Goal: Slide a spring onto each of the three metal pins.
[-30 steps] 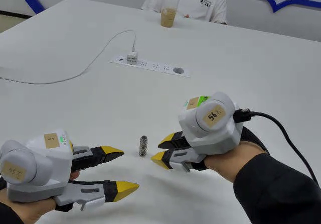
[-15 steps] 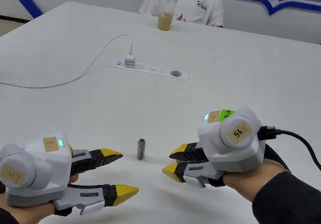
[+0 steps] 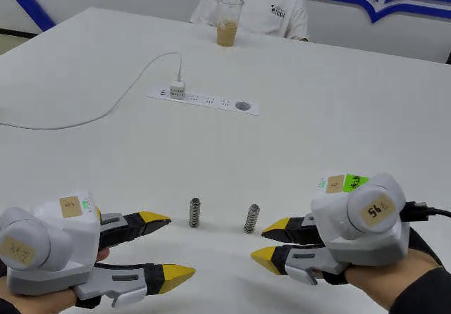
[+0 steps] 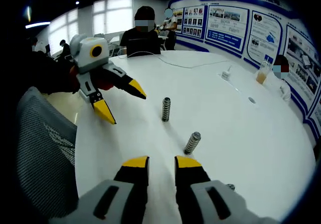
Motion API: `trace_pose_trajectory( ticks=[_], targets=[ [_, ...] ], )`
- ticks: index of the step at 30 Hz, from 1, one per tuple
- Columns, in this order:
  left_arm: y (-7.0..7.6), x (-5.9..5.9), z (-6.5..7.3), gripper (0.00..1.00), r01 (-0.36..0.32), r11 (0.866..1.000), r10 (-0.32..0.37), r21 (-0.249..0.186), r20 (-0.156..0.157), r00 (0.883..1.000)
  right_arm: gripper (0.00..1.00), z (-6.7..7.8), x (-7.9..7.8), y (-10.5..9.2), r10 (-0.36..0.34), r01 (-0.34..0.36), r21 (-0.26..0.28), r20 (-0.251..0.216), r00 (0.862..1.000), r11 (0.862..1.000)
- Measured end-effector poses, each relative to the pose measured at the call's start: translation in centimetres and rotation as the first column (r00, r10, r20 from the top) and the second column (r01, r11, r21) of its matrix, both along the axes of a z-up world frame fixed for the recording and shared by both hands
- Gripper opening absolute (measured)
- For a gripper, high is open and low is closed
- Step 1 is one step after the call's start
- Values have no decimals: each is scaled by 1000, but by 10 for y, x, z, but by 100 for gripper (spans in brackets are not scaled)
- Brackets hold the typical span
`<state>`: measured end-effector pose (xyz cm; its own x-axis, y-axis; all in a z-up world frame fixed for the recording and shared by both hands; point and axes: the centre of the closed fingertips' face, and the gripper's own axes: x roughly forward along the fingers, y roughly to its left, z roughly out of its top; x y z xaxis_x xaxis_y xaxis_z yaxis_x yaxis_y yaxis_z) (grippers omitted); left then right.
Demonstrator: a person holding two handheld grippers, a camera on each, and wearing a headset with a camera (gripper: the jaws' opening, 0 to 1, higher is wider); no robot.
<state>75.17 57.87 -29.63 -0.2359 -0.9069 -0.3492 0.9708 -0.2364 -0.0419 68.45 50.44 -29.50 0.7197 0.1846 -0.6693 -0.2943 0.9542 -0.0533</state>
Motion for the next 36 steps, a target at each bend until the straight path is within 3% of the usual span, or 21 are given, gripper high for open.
trace_pose_trajectory(
  ticks=[23,36],
  targets=[
    [0,2,-4,55,-8,1000,8,9,-8,1000,24,2,-43,-47,-135,135,8,33,990,991],
    [-1,1,-5,56,-5,1000,6,13,-12,1000,31,-2,-59,-67,-185,184,22,34,982,983]
  ],
)
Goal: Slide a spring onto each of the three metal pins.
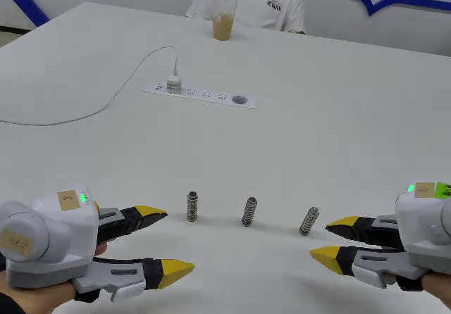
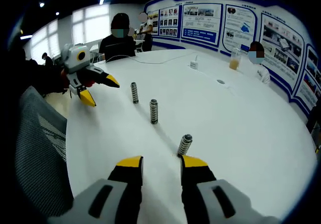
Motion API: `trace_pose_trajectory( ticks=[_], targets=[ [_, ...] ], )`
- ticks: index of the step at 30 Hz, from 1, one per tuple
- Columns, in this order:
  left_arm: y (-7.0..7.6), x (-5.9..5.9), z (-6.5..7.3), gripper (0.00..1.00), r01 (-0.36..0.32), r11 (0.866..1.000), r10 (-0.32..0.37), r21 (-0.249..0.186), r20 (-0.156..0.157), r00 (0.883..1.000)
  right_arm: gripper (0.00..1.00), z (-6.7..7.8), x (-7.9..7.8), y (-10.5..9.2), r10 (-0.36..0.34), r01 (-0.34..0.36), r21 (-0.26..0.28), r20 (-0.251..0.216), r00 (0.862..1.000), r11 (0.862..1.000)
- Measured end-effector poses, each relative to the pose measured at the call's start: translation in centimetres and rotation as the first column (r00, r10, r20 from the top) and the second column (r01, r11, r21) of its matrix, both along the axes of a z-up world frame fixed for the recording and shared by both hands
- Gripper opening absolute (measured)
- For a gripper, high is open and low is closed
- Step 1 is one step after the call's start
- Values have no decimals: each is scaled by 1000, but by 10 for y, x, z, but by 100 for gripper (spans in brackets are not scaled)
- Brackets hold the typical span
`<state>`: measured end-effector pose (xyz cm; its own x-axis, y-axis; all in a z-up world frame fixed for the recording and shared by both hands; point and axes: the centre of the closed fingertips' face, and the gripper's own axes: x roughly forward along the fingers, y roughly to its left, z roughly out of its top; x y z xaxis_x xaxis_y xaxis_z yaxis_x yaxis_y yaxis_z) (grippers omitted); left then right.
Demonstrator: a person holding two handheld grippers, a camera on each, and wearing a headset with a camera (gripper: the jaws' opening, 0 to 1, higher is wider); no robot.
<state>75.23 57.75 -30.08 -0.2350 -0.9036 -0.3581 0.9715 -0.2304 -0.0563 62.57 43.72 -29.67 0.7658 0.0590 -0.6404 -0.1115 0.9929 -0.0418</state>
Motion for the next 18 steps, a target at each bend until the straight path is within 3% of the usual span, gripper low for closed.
trace_pose_trajectory(
  ticks=[18],
  targets=[
    [1,2,-1,58,-7,1000,7,5,-2,1000,53,3,-9,-4,22,-24,28,60,998,999]
  ],
)
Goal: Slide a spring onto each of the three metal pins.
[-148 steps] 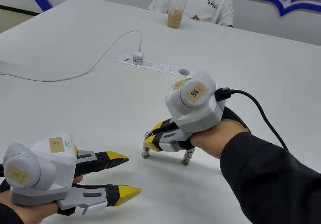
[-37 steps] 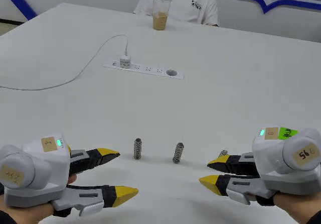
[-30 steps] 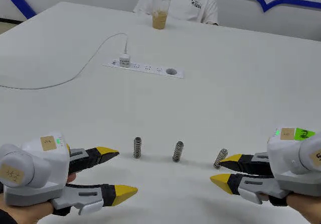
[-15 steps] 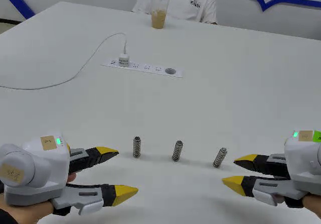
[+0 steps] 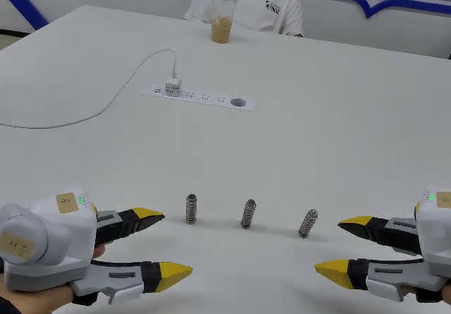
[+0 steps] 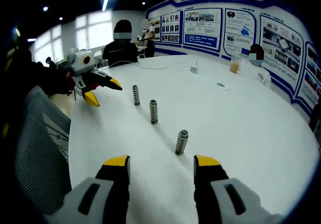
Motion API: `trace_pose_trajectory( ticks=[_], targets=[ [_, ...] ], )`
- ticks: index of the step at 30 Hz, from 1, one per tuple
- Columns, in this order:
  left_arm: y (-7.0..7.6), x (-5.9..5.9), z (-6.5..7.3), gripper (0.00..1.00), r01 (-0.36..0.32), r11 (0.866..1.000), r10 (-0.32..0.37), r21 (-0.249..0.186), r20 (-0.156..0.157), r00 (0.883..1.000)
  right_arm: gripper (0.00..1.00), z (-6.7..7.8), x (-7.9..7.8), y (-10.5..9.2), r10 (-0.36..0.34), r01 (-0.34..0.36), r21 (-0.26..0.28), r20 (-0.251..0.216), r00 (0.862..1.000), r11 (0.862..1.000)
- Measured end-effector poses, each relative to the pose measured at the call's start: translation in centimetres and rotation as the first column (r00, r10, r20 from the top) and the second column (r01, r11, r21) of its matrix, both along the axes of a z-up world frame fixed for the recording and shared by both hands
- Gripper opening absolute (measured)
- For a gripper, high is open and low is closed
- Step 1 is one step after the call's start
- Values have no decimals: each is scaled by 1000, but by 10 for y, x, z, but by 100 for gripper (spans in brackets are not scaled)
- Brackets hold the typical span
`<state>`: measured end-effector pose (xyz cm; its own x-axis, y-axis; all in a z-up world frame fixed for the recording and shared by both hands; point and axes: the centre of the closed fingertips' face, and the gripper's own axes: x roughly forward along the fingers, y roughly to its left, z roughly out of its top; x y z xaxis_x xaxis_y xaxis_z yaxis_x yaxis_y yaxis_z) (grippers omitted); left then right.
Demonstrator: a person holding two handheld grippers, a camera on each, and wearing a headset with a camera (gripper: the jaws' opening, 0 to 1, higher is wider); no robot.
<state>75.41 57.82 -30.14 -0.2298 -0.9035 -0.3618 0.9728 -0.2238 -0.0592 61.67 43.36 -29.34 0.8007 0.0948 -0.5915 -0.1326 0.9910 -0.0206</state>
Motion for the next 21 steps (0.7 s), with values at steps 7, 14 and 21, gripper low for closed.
trace_pose_trajectory(
  ticks=[7,14,21],
  targets=[
    [2,2,-1,60,-8,1000,8,8,1,1000,55,3,-1,-4,-14,14,3,30,999,1000],
    [0,4,-1,62,-16,1000,16,8,1,1000,58,6,1,-2,-13,13,4,52,999,1000],
    [2,4,-2,64,-20,1000,20,13,0,1000,59,4,0,-4,-16,16,2,54,998,1000]
  ],
)
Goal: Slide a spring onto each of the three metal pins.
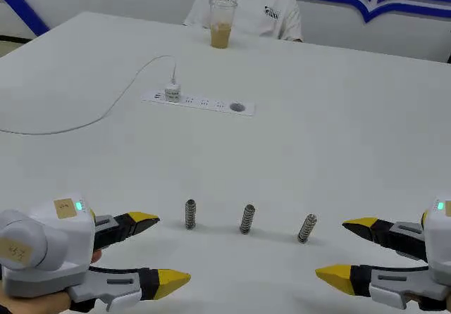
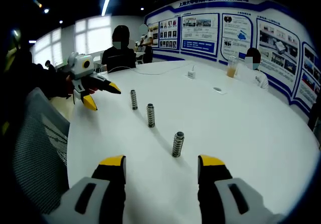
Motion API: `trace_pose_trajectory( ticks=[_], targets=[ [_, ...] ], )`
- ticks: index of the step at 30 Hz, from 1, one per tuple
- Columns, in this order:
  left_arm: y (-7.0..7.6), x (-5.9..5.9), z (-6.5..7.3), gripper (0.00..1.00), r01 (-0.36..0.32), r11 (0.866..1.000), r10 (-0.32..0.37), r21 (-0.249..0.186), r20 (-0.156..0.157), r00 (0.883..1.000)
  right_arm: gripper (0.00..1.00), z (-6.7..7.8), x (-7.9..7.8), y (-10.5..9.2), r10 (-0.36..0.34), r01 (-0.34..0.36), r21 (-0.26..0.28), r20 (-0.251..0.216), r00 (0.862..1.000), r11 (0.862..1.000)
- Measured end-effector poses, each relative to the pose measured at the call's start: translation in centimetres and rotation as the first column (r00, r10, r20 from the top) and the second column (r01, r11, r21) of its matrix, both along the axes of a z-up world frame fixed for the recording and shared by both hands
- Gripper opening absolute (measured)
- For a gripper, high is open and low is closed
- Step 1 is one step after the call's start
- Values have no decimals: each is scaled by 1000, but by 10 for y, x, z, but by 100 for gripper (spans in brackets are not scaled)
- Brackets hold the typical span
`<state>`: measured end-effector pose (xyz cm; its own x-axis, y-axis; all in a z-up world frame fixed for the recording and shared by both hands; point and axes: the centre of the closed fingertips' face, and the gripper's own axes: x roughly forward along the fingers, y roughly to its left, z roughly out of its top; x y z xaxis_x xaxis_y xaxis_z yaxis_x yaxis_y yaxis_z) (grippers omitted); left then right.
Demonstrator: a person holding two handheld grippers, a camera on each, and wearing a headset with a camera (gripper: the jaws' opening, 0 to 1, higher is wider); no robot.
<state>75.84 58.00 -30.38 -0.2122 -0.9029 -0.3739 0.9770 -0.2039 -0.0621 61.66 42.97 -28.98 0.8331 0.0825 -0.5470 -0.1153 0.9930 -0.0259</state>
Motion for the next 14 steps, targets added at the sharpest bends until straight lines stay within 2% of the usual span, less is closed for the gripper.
trace_pose_trajectory(
  ticks=[14],
  targets=[
    [1,3,-3,65,-13,1000,13,3,-6,1000,60,-1,0,-3,-15,15,4,6,1000,1000]
  ],
)
